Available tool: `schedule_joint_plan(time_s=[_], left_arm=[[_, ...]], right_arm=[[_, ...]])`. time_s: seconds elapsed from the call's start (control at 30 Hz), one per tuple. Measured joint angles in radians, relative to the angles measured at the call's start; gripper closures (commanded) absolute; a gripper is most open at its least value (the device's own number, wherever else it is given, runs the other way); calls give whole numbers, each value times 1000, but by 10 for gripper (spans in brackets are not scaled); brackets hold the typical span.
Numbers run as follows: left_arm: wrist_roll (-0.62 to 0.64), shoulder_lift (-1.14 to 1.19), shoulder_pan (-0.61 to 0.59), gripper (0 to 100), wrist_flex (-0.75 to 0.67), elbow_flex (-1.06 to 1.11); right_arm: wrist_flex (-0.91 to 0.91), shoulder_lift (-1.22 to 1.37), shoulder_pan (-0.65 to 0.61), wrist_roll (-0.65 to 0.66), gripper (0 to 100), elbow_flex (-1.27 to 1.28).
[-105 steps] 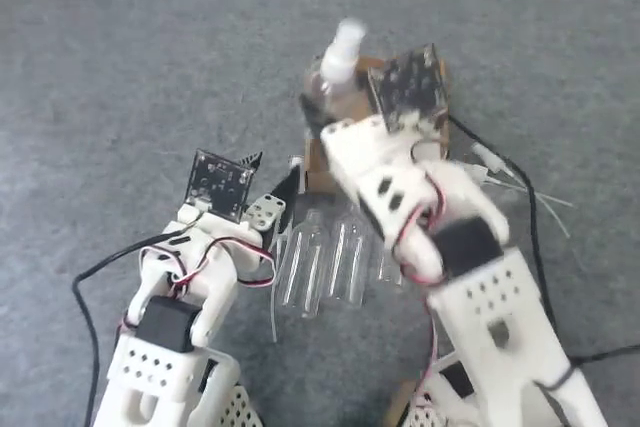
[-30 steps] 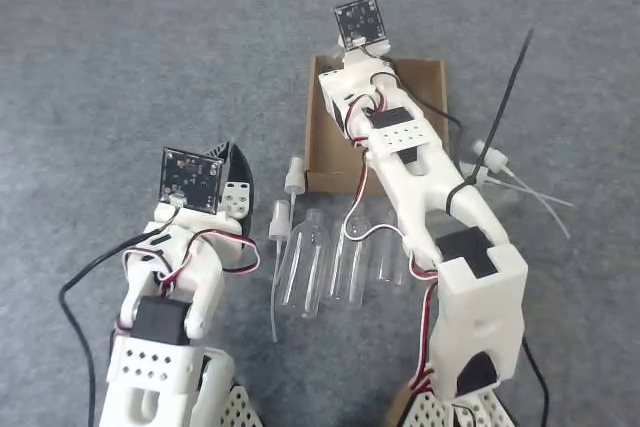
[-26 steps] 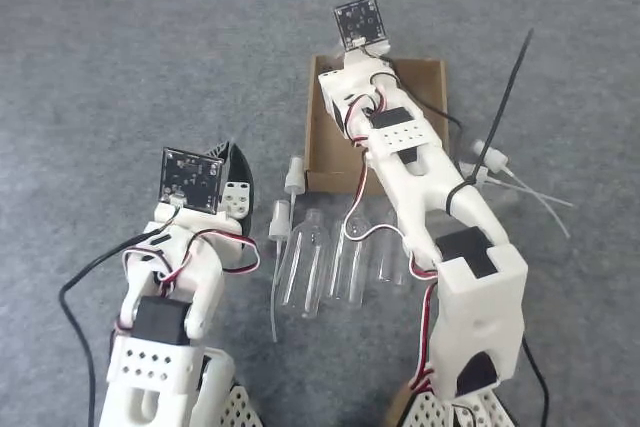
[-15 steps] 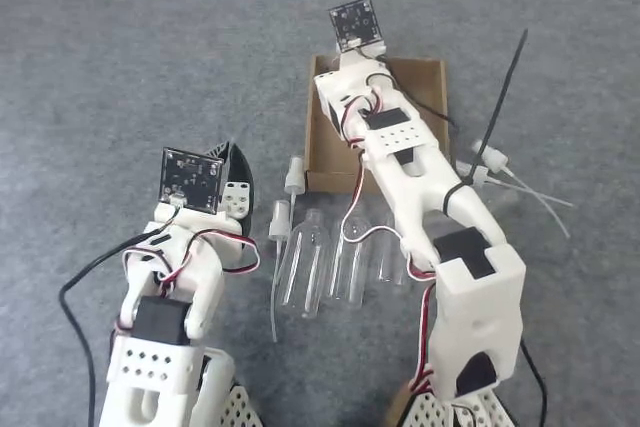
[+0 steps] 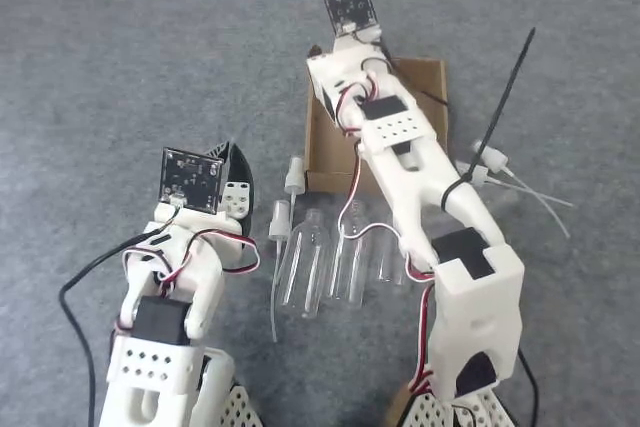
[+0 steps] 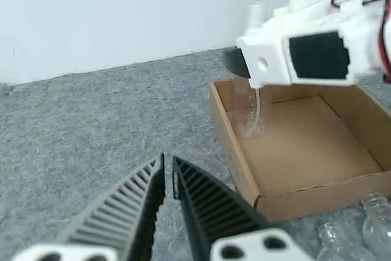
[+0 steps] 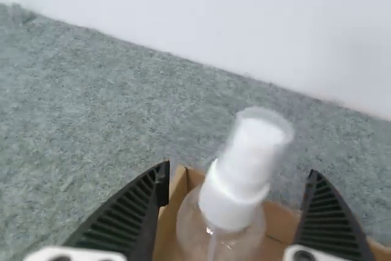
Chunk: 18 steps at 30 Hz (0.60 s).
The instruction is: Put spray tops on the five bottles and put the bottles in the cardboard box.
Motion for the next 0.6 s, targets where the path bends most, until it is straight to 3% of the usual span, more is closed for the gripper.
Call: schedule_joint_plan(time_s=[0.37,0.6], left_arm=[[0,0,0,988,0,0],[0,0,0,988,0,0]], right_arm=[[342,-12,17,0,710,-285],[569,-195,29,0,712,-304]])
